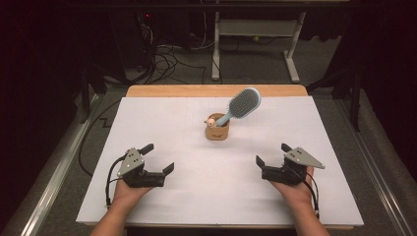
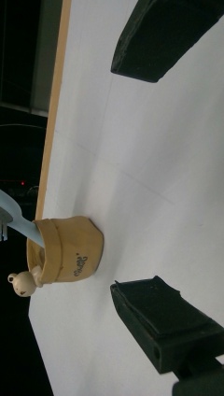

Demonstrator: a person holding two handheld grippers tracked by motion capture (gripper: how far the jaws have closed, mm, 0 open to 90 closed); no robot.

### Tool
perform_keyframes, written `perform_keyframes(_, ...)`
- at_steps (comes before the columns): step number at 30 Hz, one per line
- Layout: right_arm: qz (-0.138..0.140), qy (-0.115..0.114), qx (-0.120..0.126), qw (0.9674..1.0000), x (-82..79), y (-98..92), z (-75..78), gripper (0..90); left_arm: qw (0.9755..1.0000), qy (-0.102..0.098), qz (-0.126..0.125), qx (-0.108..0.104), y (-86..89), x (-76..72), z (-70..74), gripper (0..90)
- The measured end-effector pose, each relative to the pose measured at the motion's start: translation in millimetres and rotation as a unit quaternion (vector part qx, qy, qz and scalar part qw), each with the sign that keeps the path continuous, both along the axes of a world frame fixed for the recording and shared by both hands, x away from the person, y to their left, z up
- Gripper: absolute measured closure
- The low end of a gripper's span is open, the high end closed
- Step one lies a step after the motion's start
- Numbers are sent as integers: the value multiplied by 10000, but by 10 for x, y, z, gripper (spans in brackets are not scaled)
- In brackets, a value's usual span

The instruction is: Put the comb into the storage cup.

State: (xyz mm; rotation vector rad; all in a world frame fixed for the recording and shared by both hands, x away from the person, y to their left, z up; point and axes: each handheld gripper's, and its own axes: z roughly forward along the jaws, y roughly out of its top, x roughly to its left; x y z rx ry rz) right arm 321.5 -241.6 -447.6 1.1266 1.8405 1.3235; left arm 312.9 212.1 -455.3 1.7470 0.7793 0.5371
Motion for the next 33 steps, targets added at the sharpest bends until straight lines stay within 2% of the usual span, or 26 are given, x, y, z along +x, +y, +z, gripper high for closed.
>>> perform_keyframes(9,-242,-151,99,9995,-296,-374,-19,2,10000,58,67,3,62,-41,-3,9)
perform_keyframes(14,-153,-284,89,9994,-470,-455,-18,2,9999,48,128,-46,127,-70,-6,9)
perform_keyframes(16,-85,-300,108,9995,-470,-435,-16,2,9997,142,177,-74,139,-40,-27,9)
perform_keyframes(18,-29,-346,26,9994,-441,-394,-25,2,9996,176,206,-82,133,-28,-37,8)
perform_keyframes(22,39,-301,75,9995,-427,-356,-30,2,9997,140,219,-44,113,-54,-21,5)
perform_keyframes(28,-123,-538,244,9982,-531,-424,48,1,9999,34,116,-19,89,-93,3,4)
perform_keyframes(33,-79,-388,183,9990,-468,-395,-6,1,9999,126,84,1,87,-45,-26,3)
